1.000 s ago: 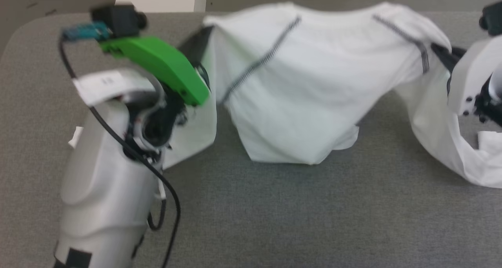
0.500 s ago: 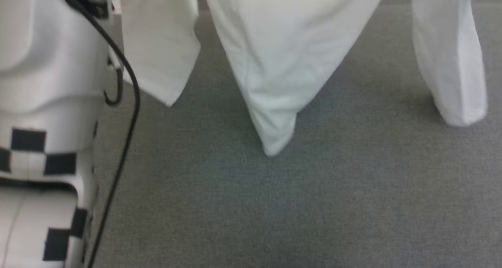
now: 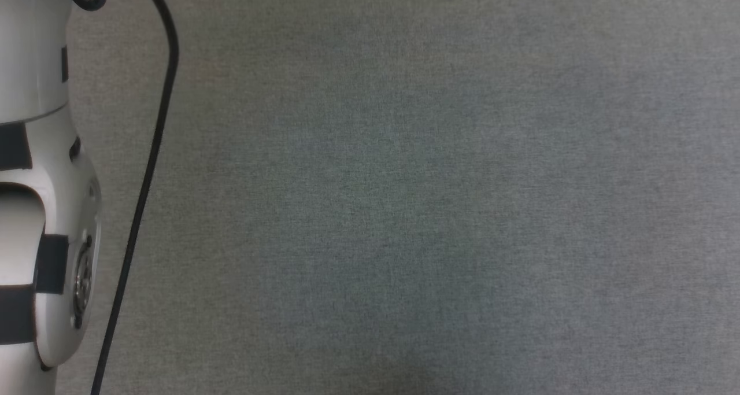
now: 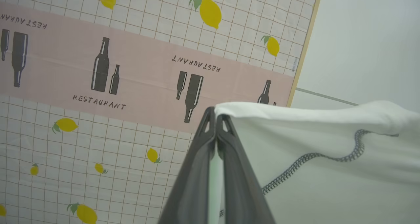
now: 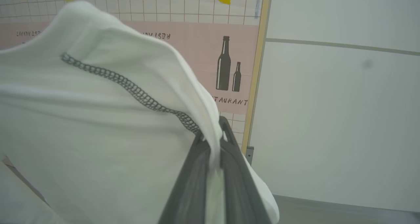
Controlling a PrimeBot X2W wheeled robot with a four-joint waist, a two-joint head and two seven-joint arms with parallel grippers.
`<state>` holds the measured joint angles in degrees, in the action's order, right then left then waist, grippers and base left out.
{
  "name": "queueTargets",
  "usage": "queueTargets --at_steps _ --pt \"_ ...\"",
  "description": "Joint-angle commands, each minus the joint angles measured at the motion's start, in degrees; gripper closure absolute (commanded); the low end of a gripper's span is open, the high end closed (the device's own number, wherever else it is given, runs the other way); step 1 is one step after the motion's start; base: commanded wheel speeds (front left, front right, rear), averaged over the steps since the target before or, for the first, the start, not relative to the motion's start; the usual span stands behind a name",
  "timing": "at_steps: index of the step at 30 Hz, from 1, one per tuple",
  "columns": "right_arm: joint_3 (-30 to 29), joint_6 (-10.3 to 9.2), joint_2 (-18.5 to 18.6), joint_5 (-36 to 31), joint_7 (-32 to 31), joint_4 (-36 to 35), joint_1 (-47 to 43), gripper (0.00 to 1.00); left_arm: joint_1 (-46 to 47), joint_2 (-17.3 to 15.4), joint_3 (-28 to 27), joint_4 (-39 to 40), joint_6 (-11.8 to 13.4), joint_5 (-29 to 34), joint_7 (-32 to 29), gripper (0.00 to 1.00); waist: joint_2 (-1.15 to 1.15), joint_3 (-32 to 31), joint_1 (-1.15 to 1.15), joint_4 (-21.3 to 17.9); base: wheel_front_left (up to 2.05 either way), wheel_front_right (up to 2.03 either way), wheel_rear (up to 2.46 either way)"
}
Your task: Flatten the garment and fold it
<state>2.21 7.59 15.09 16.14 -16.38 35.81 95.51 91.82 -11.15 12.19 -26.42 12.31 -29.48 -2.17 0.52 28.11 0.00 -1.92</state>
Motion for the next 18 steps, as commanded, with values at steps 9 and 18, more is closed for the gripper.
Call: queueTargets --at_steps 9,18 --pt "6.9 -0.10 3.5 8.6 1.8 2.2 -6.7 1.00 -6.9 1.9 -0.3 -4.9 -4.8 -3.8 3.9 1.00 -0.51 3.4 0.00 1.8 0.00 0.00 0.00" --pt "15.3 -0.10 10.0 20.3 3.0 -4.3 -25.7 1.00 -22.4 3.7 0.7 -10.3 -12.0 -8.2 7.4 1.00 -0.51 -3.8 0.00 4.0 0.00 0.00 0.00"
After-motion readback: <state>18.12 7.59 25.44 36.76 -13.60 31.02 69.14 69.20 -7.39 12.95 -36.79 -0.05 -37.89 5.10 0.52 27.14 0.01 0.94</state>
